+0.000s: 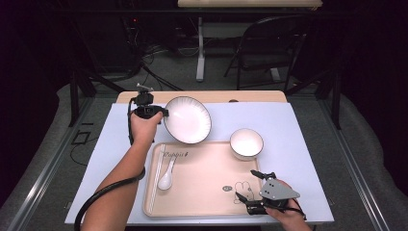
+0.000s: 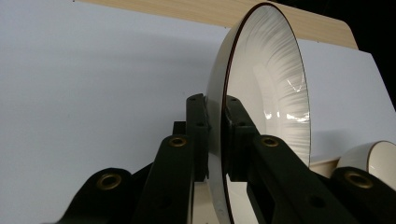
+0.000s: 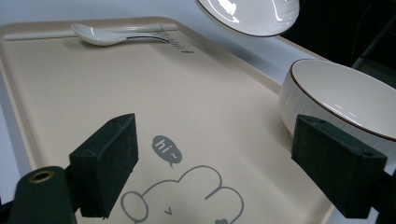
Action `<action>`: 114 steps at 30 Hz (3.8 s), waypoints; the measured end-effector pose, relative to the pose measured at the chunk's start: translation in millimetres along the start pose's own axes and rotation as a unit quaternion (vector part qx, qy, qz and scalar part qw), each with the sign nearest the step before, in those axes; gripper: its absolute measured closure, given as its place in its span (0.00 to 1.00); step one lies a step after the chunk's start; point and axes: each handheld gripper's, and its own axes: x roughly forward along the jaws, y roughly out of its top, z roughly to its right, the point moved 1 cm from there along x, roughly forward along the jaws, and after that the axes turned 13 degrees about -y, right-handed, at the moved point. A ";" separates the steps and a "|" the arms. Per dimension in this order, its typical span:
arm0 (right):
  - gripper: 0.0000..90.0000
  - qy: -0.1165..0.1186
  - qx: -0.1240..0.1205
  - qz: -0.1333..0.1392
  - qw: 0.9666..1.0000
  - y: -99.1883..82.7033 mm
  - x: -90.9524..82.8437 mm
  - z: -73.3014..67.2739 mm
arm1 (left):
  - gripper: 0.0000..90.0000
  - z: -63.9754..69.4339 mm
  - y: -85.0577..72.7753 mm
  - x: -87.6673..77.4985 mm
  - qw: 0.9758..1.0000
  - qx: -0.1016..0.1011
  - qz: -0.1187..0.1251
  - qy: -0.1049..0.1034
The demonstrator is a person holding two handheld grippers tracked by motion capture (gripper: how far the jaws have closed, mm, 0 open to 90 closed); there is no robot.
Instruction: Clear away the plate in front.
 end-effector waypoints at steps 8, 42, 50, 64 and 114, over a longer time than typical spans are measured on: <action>0.16 0.000 -0.003 0.002 1.000 0.3 0.1 -0.3 | 0.93 5.0 -13.6 -15.3 1.000 0.016 -0.012 -0.016; 0.16 0.001 -0.007 0.005 1.000 0.8 -0.8 -1.5 | 0.92 9.3 -87.2 -26.3 0.995 0.027 -0.071 -0.068; 0.16 0.000 -0.006 0.006 1.000 0.7 -0.9 -1.3 | 0.92 19.5 -101.9 -17.5 0.991 0.037 -0.093 -0.087; 0.16 0.000 -0.005 0.006 1.000 0.8 -0.9 -1.4 | 0.92 42.4 -127.6 3.2 0.983 0.050 -0.126 -0.126; 0.16 0.002 -0.009 0.005 1.000 1.0 -0.4 -3.1 | 0.55 5.9 -160.9 -0.3 0.992 0.048 -0.011 -0.114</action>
